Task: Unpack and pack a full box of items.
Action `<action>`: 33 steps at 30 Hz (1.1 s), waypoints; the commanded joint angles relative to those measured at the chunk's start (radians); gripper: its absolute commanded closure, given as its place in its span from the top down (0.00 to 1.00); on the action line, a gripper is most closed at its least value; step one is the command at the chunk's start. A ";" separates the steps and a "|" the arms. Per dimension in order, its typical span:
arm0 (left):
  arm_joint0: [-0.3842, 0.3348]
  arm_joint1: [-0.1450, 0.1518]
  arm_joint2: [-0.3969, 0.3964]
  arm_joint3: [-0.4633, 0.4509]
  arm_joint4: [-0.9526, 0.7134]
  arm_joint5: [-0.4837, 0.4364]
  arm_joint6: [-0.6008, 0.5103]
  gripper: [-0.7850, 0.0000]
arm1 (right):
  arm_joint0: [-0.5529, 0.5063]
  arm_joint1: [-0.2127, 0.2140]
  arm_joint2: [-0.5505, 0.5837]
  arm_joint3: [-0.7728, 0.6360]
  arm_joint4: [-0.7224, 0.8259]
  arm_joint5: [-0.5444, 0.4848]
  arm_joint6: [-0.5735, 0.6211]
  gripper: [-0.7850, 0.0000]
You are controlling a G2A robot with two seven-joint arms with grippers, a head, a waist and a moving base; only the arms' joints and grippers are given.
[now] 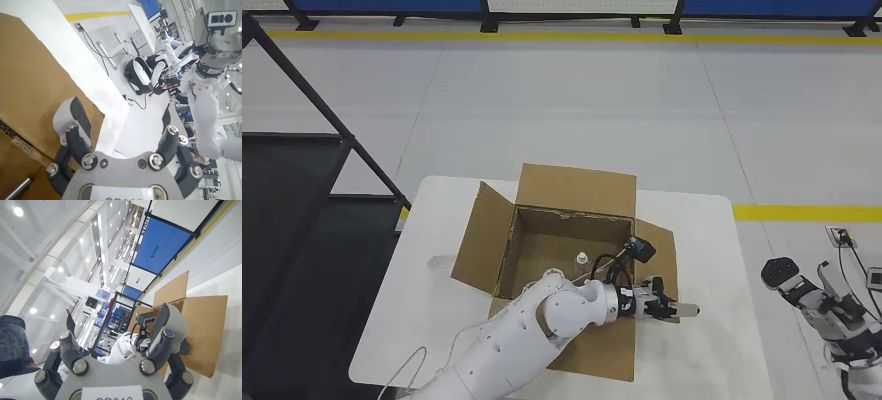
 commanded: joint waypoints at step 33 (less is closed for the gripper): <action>0.660 0.217 -0.991 -0.805 0.074 -0.071 -0.058 1.00 | 0.397 0.035 -0.497 -0.058 -0.808 0.287 -0.041 1.00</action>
